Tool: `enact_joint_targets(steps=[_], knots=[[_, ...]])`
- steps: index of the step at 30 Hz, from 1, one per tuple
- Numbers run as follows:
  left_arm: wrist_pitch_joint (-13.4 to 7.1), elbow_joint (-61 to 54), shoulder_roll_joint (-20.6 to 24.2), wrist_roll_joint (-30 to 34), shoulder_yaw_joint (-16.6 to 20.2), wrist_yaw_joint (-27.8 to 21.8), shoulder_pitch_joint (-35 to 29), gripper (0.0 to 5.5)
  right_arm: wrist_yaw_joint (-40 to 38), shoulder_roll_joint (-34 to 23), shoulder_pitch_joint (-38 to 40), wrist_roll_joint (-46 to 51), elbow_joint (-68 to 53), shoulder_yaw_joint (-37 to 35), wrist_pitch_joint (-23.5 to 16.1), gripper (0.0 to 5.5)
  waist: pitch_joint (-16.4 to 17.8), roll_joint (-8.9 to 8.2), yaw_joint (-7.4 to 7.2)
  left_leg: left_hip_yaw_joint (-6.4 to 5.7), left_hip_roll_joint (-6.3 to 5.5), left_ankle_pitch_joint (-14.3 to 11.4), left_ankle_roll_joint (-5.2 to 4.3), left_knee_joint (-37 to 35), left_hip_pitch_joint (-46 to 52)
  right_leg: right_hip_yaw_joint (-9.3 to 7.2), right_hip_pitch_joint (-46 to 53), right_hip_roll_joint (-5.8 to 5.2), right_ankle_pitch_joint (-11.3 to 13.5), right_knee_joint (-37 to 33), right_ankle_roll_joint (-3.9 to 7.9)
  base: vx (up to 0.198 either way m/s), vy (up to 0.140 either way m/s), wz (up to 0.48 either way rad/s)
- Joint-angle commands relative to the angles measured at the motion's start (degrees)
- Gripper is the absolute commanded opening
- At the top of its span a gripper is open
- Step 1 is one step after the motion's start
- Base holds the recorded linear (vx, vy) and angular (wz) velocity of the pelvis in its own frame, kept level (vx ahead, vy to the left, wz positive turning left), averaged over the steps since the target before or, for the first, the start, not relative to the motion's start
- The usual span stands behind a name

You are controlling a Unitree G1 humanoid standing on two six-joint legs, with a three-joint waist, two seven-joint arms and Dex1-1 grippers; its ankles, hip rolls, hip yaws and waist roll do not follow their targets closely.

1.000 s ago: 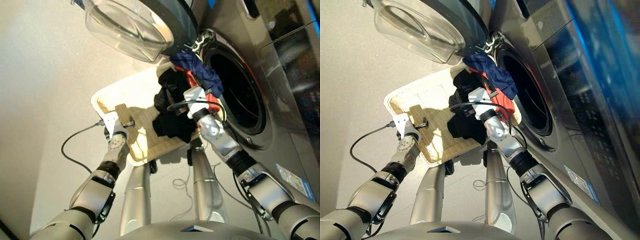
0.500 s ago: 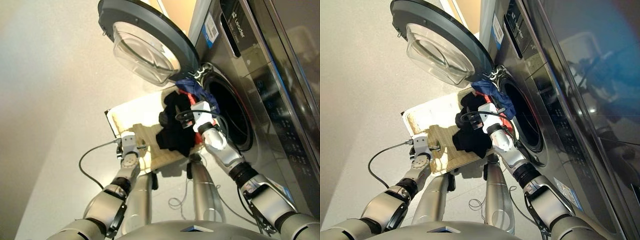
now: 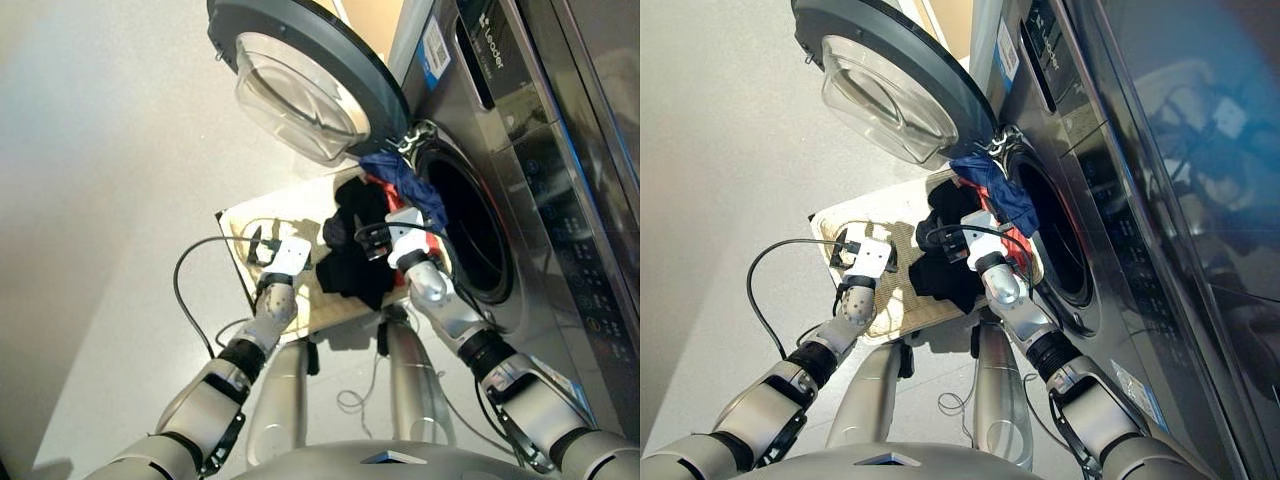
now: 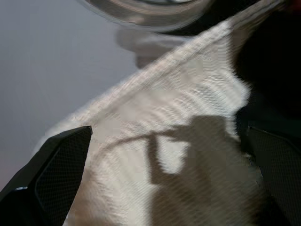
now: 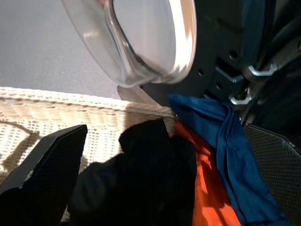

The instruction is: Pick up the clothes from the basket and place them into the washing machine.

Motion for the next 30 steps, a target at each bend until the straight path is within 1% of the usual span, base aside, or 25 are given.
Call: enact_joint_targets(steps=[1, 2, 4, 5, 6, 7, 10, 13, 14, 19, 21, 25, 27, 30], knots=[[-3.5, -0.3, -2.0, -14.0, 1.1, -7.4, -2.4, 5.5, 0.0, 1.0, -2.3, -0.7, -6.0, -0.2, -2.5, 5.5, 1.2, 0.05, -0.7, -2.52, 1.17, -3.7, -1.77, 6.7, -1.0, -0.57, 3.6, 0.63, -2.4, -1.0, 3.1, 0.0, 0.0, 0.0], [-3.2, -0.1, -2.6, -16.4, 0.8, -8.6, -3.4, 5.5, -0.2, 1.1, -2.8, -0.8, -6.4, -0.4, -2.2, 5.5, 1.3, 0.12, -0.89, -2.46, 1.18, -3.6, -1.8, 6.7, -1.4, -0.44, 3.2, 0.71, -2.4, -0.9, 3.05, 0.0, 0.0, 0.0], [-2.0, 1.1, -3.7, -21.6, -0.1, -12.3, -5.5, 5.5, -0.3, 1.4, -3.5, -1.0, -6.1, -0.7, -1.6, 5.5, 1.5, 0.3, -1.34, -2.26, 1.3, -3.6, -1.89, 6.6, -2.0, -0.21, 2.2, 0.82, -2.4, -0.9, 3.07, 0.0, 0.0, 0.0], [-1.3, 1.8, -4.0, -23.0, -0.4, -13.5, -6.6, 5.5, -0.3, 1.5, -4.0, -1.2, -6.1, -0.8, -1.3, 5.5, 1.7, 0.38, -1.61, -2.17, 1.28, -3.6, -1.88, 6.7, -2.6, -0.1, 1.5, 0.96, -2.3, -0.8, 3.07, 0.0, 0.0, 0.0], [-0.9, 2.2, -4.2, -23.2, -0.8, -14.1, -7.3, 5.5, -0.4, 1.5, -4.4, -1.5, -6.4, -0.9, -1.1, 5.5, 1.8, 0.42, -1.82, -2.12, 1.4, -3.7, -1.85, 7.1, -3.4, 0.01, 0.9, 1.08, -2.4, -0.6, 2.99, 0.089, 0.011, -0.102], [-0.4, 2.6, -4.4, -23.6, -1.1, -14.8, -8.2, 5.5, -0.3, 1.5, -4.7, -1.7, -6.5, -0.9, -1.0, 5.5, 1.9, 0.89, -1.68, -2.34, 2.04, -5.5, -2.14, 7.7, -3.2, 0.19, 0.8, 1.76, -3.9, 0.1, 3.21, 0.094, -0.002, -0.097], [0.3, 3.5, -4.3, -24.7, -1.1, -16.2, -10.1, 5.5, -0.2, 1.5, -6.1, -2.4, -7.1, -1.2, -0.8, 5.5, 2.3, 0.94, -2.25, -2.36, 2.41, -6.1, -2.0, 9.4, -5.8, 0.51, -2.0, 2.22, -4.2, 1.6, 3.07, 0.031, 0.001, -0.021], [0.4, 3.0, -3.8, -25.4, -0.8, -16.3, -11.5, 5.5, -0.3, 1.2, -7.3, -3.0, -8.4, -1.8, -0.8, 5.5, 2.7, 0.96, -2.64, -2.53, 2.77, -6.6, -1.88, 11.2, -8.9, 0.42, -4.9, 2.43, -4.5, 3.3, 2.99, 0.0, 0.0, 0.0], [0.3, 3.2, -3.7, -25.3, -0.5, -15.9, -12.2, 5.5, -0.5, 1.4, -7.9, -3.1, -8.4, -2.0, -0.9, 5.5, 2.8, 0.9, -2.76, -2.65, 2.86, -6.8, -1.88, 11.6, -9.7, 0.49, -6.0, 2.7, -4.7, 3.8, 2.96, 0.0, 0.0, 0.0], [0.7, 5.6, -3.4, -25.2, 0.7, -15.2, -14.8, 5.5, -1.1, 2.0, -10.6, -3.4, -9.1, -2.3, -1.0, 5.5, 3.2, 0.71, -3.38, -3.15, 3.3, -7.5, -1.78, 14.2, -14.4, 0.36, -10.9, 2.75, -5.4, 6.8, 2.88, 0.0, 0.0, 0.0], [1.0, 7.2, -3.2, -24.6, 1.2, -14.9, -15.6, 5.5, -1.2, 2.3, -11.5, -3.5, -9.1, -2.4, -1.0, 5.5, 3.3, 0.57, -3.65, -3.12, 3.51, -7.9, -1.71, 15.4, -16.2, 0.42, -12.5, 2.88, -5.4, 7.5, 2.86, 0.0, 0.0, 0.0], [1.7, 9.5, -3.5, -23.7, 2.0, -15.1, -16.4, 5.5, -0.9, 2.3, -13.3, -3.8, -9.4, -2.6, -1.2, 5.5, 3.6, 0.14, -4.05, -3.67, 3.83, -8.9, -1.27, 18.3, -20.4, 0.43, -16.6, 3.01, -6.1, 10.4, 2.83, 0.0, 0.0, 0.0], [1.6, 8.9, -3.3, -24.1, 2.1, -15.0, -16.3, 5.5, -1.0, 2.2, -14.0, -3.8, -9.4, -2.9, -1.3, 5.5, 3.9, 0.11, -4.08, -3.82, 3.9, -9.2, -1.15, 19.3, -21.9, 0.57, -17.9, 2.97, -6.3, 11.6, 2.83, 0.0, 0.0, 0.0], [1.7, 9.5, -3.3, -24.1, 2.2, -15.2, -16.4, 5.5, -1.1, 2.4, -14.6, -3.9, -9.4, -3.1, -1.4, 5.5, 4.1, -0.1, -4.19, -3.85, 3.91, -9.3, -1.05, 20.2, -23.4, 0.35, -19.3, 2.95, -6.4, 12.6, 2.92, 0.0, 0.0, 0.0]])
